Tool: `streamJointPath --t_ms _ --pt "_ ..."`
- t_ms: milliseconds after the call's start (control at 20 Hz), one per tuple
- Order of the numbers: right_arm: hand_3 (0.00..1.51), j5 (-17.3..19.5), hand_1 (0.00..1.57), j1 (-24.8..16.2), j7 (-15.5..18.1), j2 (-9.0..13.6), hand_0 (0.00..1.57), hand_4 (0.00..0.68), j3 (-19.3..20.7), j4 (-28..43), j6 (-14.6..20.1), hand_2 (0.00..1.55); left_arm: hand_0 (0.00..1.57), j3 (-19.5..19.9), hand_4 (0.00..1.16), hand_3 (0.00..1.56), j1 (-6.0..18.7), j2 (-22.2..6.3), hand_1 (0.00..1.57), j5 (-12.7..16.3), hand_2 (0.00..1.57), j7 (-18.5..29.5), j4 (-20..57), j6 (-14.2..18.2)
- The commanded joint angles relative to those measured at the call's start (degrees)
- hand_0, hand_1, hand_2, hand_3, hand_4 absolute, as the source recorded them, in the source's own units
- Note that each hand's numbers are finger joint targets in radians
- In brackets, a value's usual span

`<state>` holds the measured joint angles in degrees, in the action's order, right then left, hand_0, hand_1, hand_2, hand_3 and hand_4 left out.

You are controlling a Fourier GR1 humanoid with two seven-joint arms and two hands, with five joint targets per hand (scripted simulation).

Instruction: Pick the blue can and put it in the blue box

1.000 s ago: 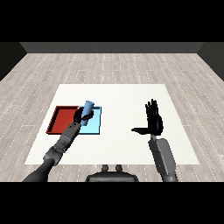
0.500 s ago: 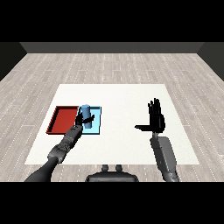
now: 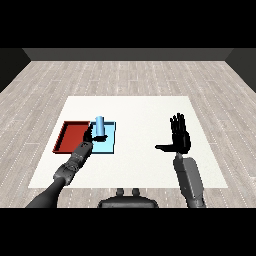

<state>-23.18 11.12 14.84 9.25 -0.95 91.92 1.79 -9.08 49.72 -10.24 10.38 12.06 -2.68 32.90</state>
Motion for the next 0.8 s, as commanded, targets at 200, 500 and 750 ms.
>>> streamJointPath --t_ms 200,500,750 --pt "0.0 1.93 0.0 0.59 2.21 -1.48 0.0 0.0 -1.02 -1.03 0.23 0.0 0.0 7.59 0.0 0.0 -1.66 -2.06 0.0 6.48 0.0 19.09 -14.15 1.03" --pt "0.0 3.68 0.0 -1.51 1.36 0.11 0.0 0.0 -2.7 -1.29 -1.3 0.0 0.0 5.17 0.0 0.0 -6.69 2.47 0.0 7.21 0.0 32.56 -27.78 -16.11" --pt "0.0 3.68 0.0 -5.09 2.19 2.11 0.0 0.0 -3.24 -2.71 -5.04 0.0 0.0 2.83 0.0 0.0 -14.48 1.95 0.0 10.84 0.0 31.06 -39.17 -31.12"
